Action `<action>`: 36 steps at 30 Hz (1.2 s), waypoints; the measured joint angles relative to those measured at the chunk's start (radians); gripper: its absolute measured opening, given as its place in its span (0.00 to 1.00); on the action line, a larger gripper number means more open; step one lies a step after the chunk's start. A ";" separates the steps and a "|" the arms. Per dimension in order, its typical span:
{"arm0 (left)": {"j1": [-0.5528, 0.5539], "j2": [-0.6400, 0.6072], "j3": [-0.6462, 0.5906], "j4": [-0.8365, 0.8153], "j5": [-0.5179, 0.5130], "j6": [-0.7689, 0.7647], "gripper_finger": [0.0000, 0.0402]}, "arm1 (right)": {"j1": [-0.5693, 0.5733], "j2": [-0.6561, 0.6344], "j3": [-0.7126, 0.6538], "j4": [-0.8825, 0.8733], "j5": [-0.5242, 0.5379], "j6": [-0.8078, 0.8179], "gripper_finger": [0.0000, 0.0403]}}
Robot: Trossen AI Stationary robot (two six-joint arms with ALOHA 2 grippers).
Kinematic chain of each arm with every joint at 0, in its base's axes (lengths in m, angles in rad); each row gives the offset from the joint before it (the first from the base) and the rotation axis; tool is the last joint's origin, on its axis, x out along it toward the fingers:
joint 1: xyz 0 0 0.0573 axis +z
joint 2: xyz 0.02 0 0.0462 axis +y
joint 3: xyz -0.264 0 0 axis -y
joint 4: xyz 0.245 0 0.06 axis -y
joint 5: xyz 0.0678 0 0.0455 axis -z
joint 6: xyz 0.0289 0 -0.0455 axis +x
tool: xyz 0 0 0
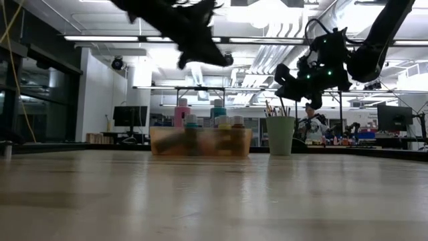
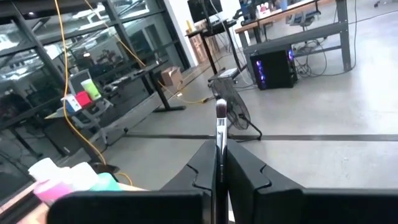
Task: Pick & Place Paint Supplies
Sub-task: Put the silver paint brush into the green cup, then return to Home Position
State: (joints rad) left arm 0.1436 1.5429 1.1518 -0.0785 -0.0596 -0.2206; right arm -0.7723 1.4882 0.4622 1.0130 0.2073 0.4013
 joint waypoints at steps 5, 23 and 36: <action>0.000 -0.131 -0.161 0.098 -0.047 -0.066 0.05 | 0.000 0.043 0.000 0.015 0.000 -0.004 0.04; 0.000 -0.505 -0.480 0.198 -0.167 -0.197 0.05 | 0.006 0.009 0.000 -0.067 -0.162 0.040 0.30; 0.000 -0.615 -0.674 0.328 -0.212 -0.267 0.05 | 0.014 -0.451 0.000 -0.622 -0.917 0.061 0.33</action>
State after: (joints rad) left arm 0.1432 0.9282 0.4777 0.2500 -0.2712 -0.4879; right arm -0.7579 1.0375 0.4625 0.3908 -0.7093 0.4623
